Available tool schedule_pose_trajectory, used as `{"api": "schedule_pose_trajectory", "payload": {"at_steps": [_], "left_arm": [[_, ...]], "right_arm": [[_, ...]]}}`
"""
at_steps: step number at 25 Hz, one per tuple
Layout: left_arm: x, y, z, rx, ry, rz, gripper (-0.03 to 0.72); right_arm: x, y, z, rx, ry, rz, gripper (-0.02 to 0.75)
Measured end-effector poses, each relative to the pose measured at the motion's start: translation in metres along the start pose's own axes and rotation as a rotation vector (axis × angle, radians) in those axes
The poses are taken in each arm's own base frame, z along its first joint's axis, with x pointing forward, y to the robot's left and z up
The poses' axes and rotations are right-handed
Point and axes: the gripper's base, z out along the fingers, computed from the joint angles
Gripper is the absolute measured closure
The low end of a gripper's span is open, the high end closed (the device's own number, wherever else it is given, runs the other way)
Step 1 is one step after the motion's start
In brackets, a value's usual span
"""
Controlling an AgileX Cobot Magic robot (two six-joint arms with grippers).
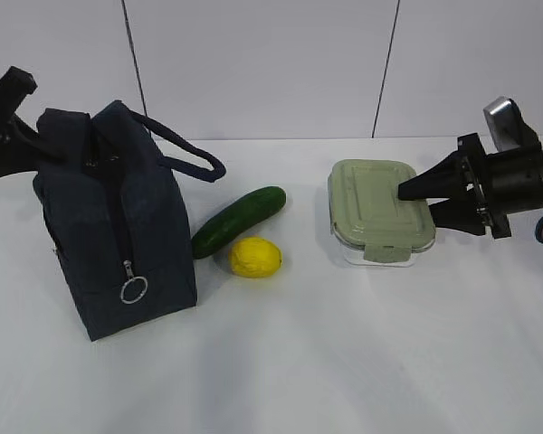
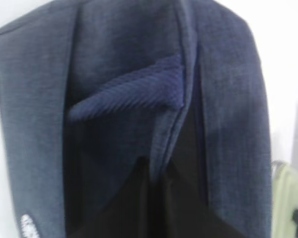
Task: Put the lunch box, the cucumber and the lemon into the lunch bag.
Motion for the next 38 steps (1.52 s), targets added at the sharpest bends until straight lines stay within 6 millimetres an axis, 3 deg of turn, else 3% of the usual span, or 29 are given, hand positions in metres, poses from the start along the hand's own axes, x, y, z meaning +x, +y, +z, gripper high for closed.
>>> {"api": "schedule_pose_trajectory", "payload": {"at_steps": [8,17,26,38], "left_arm": [[0.011,-0.010,-0.034,-0.106,0.017,0.095,0.694],[0.018,-0.017,-0.049,-0.110,0.029,0.088,0.694],[0.023,-0.022,-0.048,-0.102,0.044,0.094,0.695],[0.032,-0.031,-0.041,-0.093,0.065,0.129,0.695]], "right_arm": [[-0.007,0.026,-0.017,0.052,0.016,-0.025,0.332],[-0.028,0.092,-0.047,0.124,-0.007,-0.109,0.332],[-0.032,0.169,-0.019,0.109,0.063,-0.206,0.332],[-0.002,0.207,0.027,0.062,0.204,-0.240,0.332]]}}
